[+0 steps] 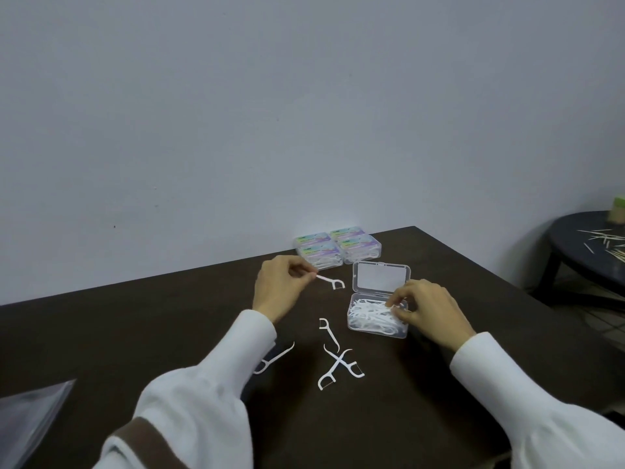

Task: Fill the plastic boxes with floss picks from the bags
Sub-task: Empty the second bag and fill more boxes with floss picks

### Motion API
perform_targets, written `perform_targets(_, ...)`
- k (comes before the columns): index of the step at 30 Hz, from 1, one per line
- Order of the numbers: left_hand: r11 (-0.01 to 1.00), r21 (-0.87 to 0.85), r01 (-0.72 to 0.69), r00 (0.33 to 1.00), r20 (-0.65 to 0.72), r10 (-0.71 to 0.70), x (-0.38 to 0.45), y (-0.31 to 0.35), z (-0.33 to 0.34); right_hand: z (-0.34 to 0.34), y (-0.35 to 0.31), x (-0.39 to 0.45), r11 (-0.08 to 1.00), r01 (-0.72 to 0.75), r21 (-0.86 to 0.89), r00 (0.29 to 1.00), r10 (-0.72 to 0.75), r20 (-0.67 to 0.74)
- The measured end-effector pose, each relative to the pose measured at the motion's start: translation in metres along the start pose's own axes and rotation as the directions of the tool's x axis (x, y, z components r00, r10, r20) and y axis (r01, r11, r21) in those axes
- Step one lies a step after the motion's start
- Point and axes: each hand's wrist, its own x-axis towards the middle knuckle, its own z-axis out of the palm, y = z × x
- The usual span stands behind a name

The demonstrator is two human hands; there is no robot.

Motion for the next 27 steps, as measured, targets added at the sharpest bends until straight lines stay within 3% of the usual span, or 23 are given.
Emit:
perform_targets(4, 0.954, -0.281, 0.101, 0.994, 0.073, -0.083, -0.008, 0.021, 0.015, -0.002, 0.000, -0.001, 0.994, -0.012, 0.105, 0.999, 0.016, -0.033)
perform_targets(11, 0.998, -0.004, -0.063, 0.981, 0.183, 0.063, -0.022, 0.033, 0.056, -0.001, 0.009, -0.006, 0.967, -0.071, 0.246, 0.995, 0.087, -0.055)
perform_targets(16, 0.994, -0.013, -0.112, 0.953, 0.282, 0.111, -0.024, 0.023, 0.044, -0.003, 0.006, -0.009, 0.974, 0.014, 0.225, 0.996, 0.006, -0.087)
perform_targets(19, 0.992, 0.010, -0.129, 0.946, 0.302, 0.120, -0.026, 0.010, 0.021, -0.010, -0.010, -0.013, 0.946, 0.147, 0.290, 0.985, -0.167, 0.045)
perform_targets(23, 0.997, 0.023, -0.076, 0.901, 0.430, 0.058, -0.027, -0.012, -0.020, -0.014, -0.038, -0.015, 0.931, 0.206, 0.301, 0.893, -0.305, 0.331)
perform_targets(25, 0.997, 0.079, -0.024, 0.865, 0.501, -0.019, -0.030, -0.023, -0.040, -0.007, -0.050, -0.016, 0.949, 0.231, 0.217, 0.855, -0.304, 0.419)
perform_targets(27, 0.986, 0.152, 0.062, 0.792, 0.594, -0.141, -0.035, -0.030, -0.056, 0.002, -0.059, -0.017, 0.954, 0.283, 0.102, 0.858, -0.299, 0.417)
